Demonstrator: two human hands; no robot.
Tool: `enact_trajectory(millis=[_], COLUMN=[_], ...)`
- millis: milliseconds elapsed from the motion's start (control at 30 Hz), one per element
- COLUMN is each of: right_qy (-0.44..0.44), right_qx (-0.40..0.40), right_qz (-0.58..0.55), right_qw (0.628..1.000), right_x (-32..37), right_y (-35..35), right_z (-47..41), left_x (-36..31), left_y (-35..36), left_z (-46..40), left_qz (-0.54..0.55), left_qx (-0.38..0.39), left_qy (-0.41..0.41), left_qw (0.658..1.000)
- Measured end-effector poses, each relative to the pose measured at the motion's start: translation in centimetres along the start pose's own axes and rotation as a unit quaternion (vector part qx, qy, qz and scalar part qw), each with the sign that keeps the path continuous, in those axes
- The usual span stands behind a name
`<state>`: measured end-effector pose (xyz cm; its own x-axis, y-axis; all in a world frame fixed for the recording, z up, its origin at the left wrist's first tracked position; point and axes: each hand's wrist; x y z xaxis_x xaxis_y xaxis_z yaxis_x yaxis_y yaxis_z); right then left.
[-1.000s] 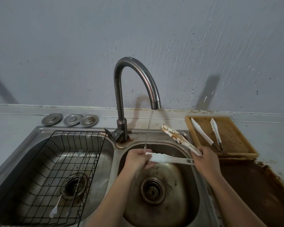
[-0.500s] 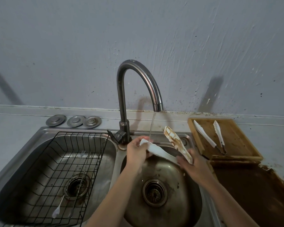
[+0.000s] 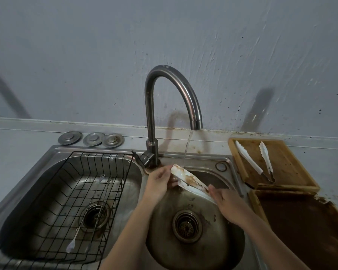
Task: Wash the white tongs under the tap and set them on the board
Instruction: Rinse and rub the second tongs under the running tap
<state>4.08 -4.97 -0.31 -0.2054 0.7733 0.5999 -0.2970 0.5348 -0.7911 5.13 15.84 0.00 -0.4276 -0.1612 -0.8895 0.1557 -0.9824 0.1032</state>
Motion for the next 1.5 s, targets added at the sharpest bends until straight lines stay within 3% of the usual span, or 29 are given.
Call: enact_trajectory(millis=[100, 200, 333, 467, 733, 933, 1033, 1133, 1300, 1500], right_qy=[0.016, 0.014, 0.011, 0.001, 0.0, -0.008, -0.012, -0.014, -0.052, -0.094], right_qx=[-0.009, -0.018, -0.003, 0.009, 0.006, -0.01, -0.036, -0.059, -0.091, -0.116], right_qz=[0.02, 0.043, 0.056, 0.072, 0.069, 0.074, 0.065, 0.047, 0.04, 0.045], right_qw=[1.0, 0.999, 0.998, 0.997, 0.998, 0.997, 0.997, 0.997, 0.994, 0.988], right_x=[0.1, 0.1, 0.2, 0.3, 0.4, 0.7, 0.8, 1.2, 2.0, 2.2], right_y=[0.3, 0.4, -0.1, -0.6, -0.7, -0.9, -1.1, -1.2, -1.1, -1.3], right_z=[-0.1, -0.2, 0.2, 0.7, 0.9, 1.1, 1.0, 1.0, 0.4, -1.5], left_x=[0.2, 0.0, 0.6, 0.6, 0.4, -0.5, -0.5, -0.3, -0.9, -2.3], left_y=[0.2, 0.5, 0.2, 0.2, 0.9, 0.7, 0.6, 0.8, 1.3, -0.2], left_z=[0.1, -0.2, -1.0, -0.8, -0.6, 0.1, 0.3, 0.3, 0.9, 0.2], left_qz=[0.028, 0.054, -0.108, -0.197, -0.235, -0.29, -0.242, -0.127, 0.101, 0.145], left_qx=[0.03, -0.005, -0.066, -0.116, -0.076, -0.139, -0.125, -0.108, 0.02, 0.013], left_qy=[0.007, -0.027, -0.029, -0.005, -0.016, 0.014, 0.01, -0.015, -0.131, -0.089], left_qw=[0.999, 0.998, 0.992, 0.974, 0.969, 0.947, 0.962, 0.986, 0.986, 0.985])
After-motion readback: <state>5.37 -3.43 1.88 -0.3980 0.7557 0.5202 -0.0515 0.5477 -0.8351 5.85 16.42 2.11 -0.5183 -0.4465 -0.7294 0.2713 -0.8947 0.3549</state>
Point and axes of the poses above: each hand's wrist, its own z-axis away from the middle knuckle, its own y-axis out of the palm, x = y × z, and after that the axes turned 14 degrees about -y, right-handed
